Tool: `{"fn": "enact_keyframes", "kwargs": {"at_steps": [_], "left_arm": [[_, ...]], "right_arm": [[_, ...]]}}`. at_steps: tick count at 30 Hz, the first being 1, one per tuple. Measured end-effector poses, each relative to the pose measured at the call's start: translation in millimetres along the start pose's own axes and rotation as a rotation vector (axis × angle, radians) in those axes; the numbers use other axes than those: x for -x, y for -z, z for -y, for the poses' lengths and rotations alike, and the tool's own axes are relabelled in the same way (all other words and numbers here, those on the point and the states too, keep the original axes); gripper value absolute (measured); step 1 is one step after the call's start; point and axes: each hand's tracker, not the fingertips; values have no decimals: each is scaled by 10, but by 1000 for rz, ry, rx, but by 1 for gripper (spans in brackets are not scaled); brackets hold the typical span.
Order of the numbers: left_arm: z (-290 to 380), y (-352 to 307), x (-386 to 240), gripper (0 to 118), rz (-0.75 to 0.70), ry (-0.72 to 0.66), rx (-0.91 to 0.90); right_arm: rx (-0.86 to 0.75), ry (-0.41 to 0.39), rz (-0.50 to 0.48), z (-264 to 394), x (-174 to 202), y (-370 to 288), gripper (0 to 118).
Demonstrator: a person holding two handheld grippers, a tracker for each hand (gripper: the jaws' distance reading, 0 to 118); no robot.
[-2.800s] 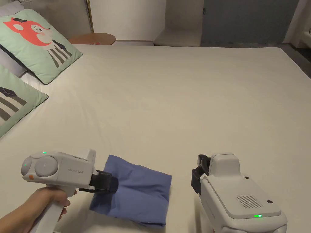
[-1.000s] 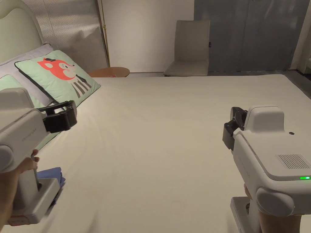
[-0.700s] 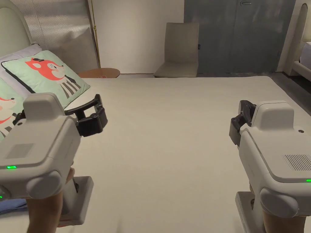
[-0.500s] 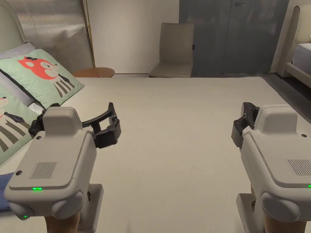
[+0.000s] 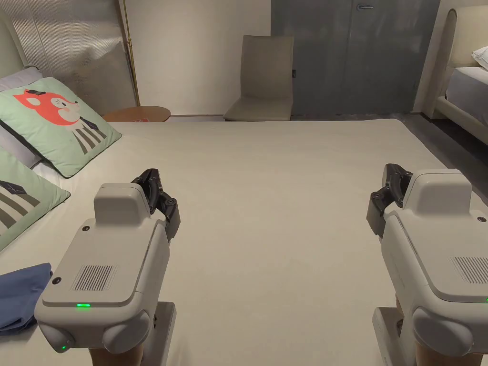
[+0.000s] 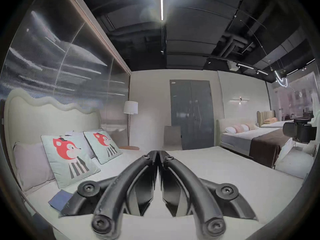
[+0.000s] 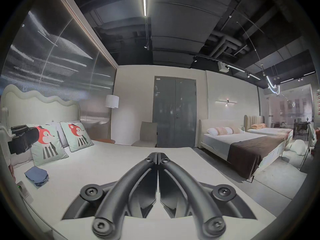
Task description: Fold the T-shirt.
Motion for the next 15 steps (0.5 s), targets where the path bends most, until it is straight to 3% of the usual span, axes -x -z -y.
{"fn": "enact_keyframes", "kwargs": {"at_steps": [15], "left_arm": [[18, 53, -21, 0, 23, 13, 23]], "right_arm": [[8, -3, 9, 19, -24, 6, 0]]}}
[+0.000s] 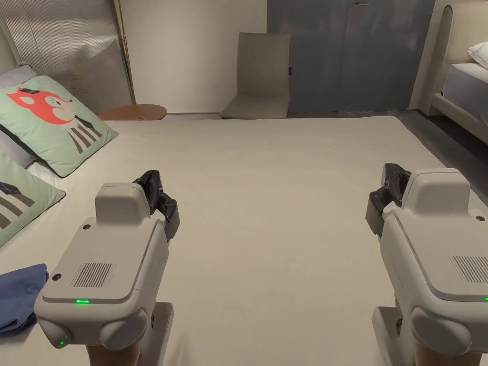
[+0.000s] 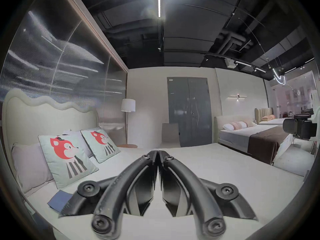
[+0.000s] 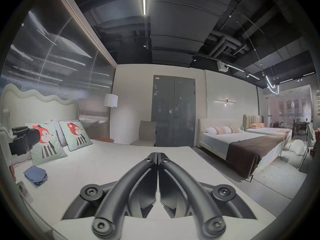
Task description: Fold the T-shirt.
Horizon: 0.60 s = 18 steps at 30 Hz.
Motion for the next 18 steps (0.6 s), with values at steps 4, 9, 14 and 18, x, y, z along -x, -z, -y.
{"fn": "enact_keyframes", "kwargs": {"at_steps": [4, 9, 14, 18], "left_arm": [[-11, 1, -12, 0, 4, 5, 2], [17, 44, -4, 0, 11, -1, 11], [16, 39, -15, 0, 15, -4, 15], [20, 40, -13, 0, 16, -9, 15]], "right_arm": [[1, -2, 1, -5, -6, 2, 0], [0, -3, 1, -14, -9, 1, 0], [4, -6, 1, -10, -8, 5, 0], [6, -9, -1, -4, -5, 7, 0]]}}
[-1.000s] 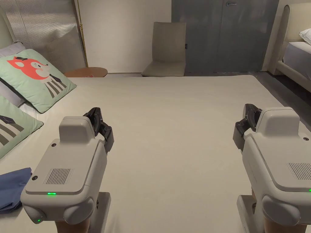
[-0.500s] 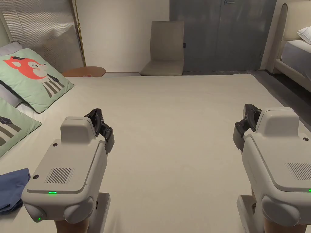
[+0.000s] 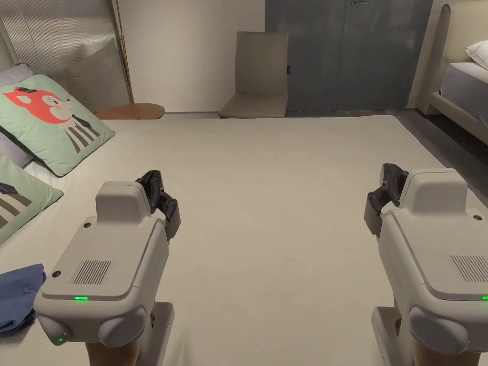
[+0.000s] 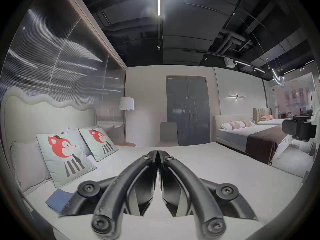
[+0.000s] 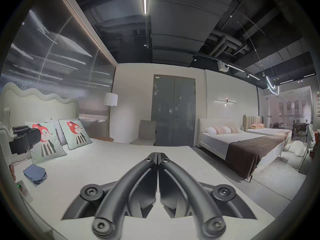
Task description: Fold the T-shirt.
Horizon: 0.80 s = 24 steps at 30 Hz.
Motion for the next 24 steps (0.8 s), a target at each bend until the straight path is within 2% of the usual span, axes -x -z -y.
{"fn": "enact_keyframes", "kwargs": {"at_steps": [24], "left_arm": [[32, 14, 23, 0, 1, -7, 4]], "right_arm": [[-6, -2, -2, -21, 21, -36, 0]]}}
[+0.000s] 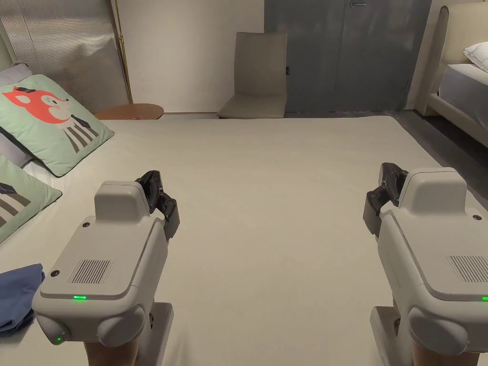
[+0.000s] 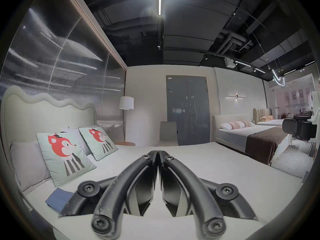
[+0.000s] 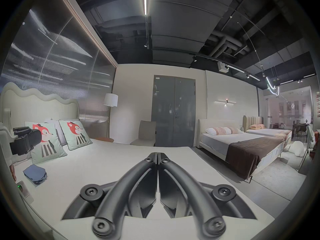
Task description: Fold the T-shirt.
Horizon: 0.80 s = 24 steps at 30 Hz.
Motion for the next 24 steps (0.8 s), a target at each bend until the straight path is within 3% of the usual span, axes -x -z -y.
{"fn": "enact_keyframes", "kwargs": {"at_steps": [11, 13, 14, 16, 18, 19, 21, 24], "left_arm": [[26, 19, 2, 0, 2, 8, 7], [26, 15, -12, 10, 0, 16, 10], [25, 16, -13, 22, -1, 14, 11], [-3, 4, -16, 59, 9, -4, 19], [-10, 10, -12, 89, 13, -16, 23], [-8, 14, -12, 99, 14, -18, 23], [-12, 12, -20, 110, 9, -15, 21], [-23, -3, -29, 110, 7, -19, 16]], "right_arm": [[3, 1, 3, 17, 3, 9, 1], [14, 3, 3, 21, -4, 13, 2], [16, 3, 5, 26, -7, 16, 9], [24, 3, 15, 36, -9, 23, 51], [35, 13, 15, 48, -25, 38, 88], [38, 20, 17, 55, -29, 42, 101], [44, 22, 23, 71, -46, 56, 117], [39, 22, 35, 81, -51, 44, 117]]}}
